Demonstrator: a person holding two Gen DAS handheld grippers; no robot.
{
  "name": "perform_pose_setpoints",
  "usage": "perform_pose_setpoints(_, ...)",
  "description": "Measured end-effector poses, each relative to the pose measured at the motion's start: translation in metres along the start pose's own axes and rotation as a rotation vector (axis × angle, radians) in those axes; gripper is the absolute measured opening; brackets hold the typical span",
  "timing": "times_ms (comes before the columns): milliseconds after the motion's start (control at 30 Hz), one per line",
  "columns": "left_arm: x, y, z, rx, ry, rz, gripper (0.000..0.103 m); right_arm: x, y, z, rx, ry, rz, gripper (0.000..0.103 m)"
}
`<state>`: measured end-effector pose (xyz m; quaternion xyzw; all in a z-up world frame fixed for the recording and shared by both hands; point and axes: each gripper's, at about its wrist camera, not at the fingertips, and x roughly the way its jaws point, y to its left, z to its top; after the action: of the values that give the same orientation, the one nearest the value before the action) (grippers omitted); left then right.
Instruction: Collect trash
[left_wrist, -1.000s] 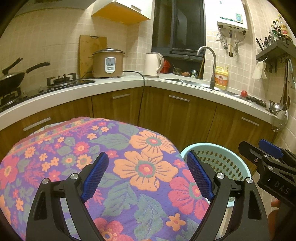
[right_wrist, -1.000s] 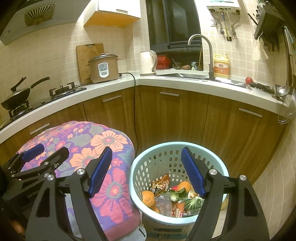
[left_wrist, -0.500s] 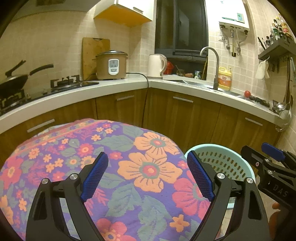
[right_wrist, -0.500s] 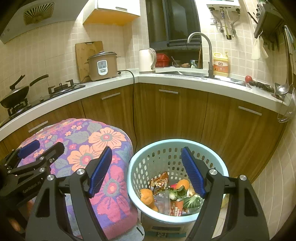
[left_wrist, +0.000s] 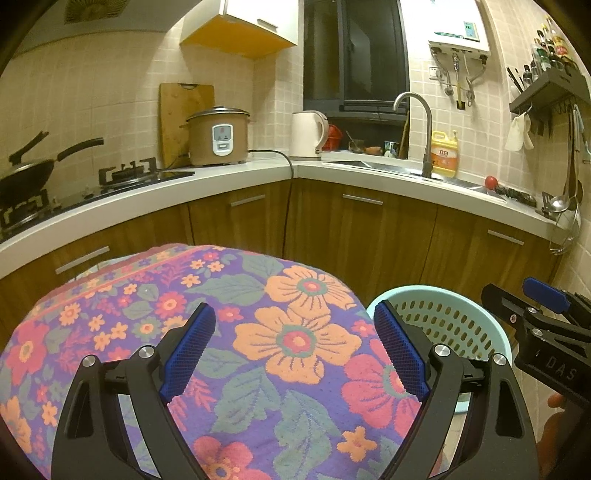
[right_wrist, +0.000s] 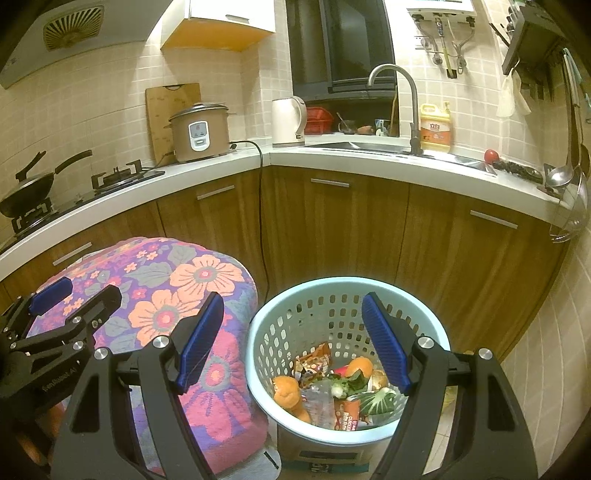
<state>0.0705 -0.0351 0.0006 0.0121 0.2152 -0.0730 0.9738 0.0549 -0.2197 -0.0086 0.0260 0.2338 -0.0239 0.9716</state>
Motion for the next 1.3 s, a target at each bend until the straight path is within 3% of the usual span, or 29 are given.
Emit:
perform_pose_setpoints(1000,-0.0004,-0.0008,0.0001,0.002,0.002,0.0,0.087,0.0047,-0.0025,-0.0042,0.004,0.012,-0.01,0.073)
perform_pose_setpoints(1133,-0.0008,-0.0014,0.0002,0.002,0.004,-0.01,0.093,0.0049,-0.003,-0.0054,0.006,0.009,-0.012,0.073)
perform_pose_setpoints(1300,0.001,0.0015,0.0002,-0.012,0.019,-0.013,0.093,0.0047,-0.0033,-0.0058,0.005,0.01,-0.013,0.073)
